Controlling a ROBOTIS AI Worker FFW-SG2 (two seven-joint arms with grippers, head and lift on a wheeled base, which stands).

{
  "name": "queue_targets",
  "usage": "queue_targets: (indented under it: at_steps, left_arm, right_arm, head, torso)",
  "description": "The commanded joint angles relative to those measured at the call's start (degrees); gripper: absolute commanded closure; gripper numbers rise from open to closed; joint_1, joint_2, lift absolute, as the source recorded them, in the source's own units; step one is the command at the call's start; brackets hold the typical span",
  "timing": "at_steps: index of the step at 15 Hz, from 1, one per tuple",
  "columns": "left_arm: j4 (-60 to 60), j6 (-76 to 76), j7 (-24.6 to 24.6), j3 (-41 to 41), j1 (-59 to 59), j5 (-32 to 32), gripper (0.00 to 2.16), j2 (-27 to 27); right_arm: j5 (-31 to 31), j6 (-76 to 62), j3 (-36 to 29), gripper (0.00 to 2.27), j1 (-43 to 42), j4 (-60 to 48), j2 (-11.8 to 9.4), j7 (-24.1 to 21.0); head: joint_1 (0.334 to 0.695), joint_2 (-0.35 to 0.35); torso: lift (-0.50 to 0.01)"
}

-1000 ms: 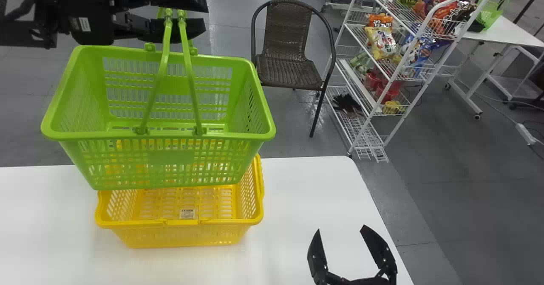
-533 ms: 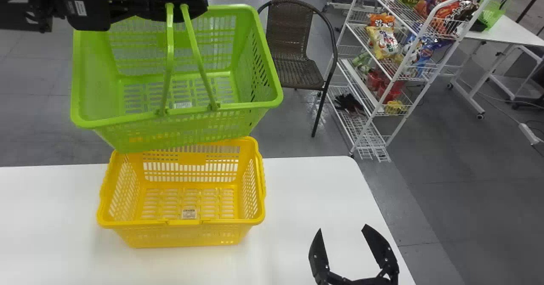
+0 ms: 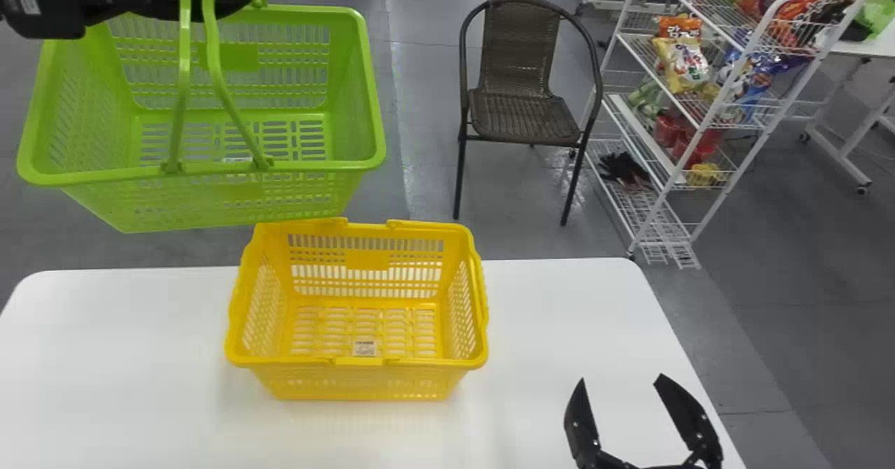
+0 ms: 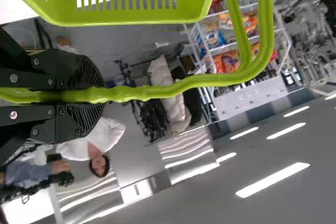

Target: Grasp handle with right gripper to insert into left gripper then lift and swing left to center

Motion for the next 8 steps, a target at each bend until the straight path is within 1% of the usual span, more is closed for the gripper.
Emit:
queue_targets:
  at_steps: [1,5,7,8]
  left_arm:
    - [0.0,0.1,-1.3,0.0,0.8,0.1,2.13,5.8]
    - [-0.5,0.1,-5.1,1.1,4.7,1.1,2.13,14.6]
    - [-2.2,0.1,-6.0,6.4,9.9,1.4,2.13,17.7]
    - [-4.7,0.1,-6.0,10.2,14.3,2.3,2.13,19.4]
  right_arm:
    - [0.0,0.0,0.0,0.04,0.0,0.0,0.0,0.0]
    - [-0.1,0.2,-0.2,0.04,-0.1,-0.1,-0.1,0.5]
    - [-0.1,0.5,-0.7,0.04,-0.1,-0.1,-0.1,0.5]
    - [-0.1,0.7,-0.9,0.04,-0.1,-0.2,-0.1,0.5]
  head:
    - [0.695,-0.067]
    - [0.695,0.028]
    - [0.695,0.069]
    - [0.695,0.106]
  torso:
    - [0.000]
    - [0.000]
    - [0.000]
    - [0.000]
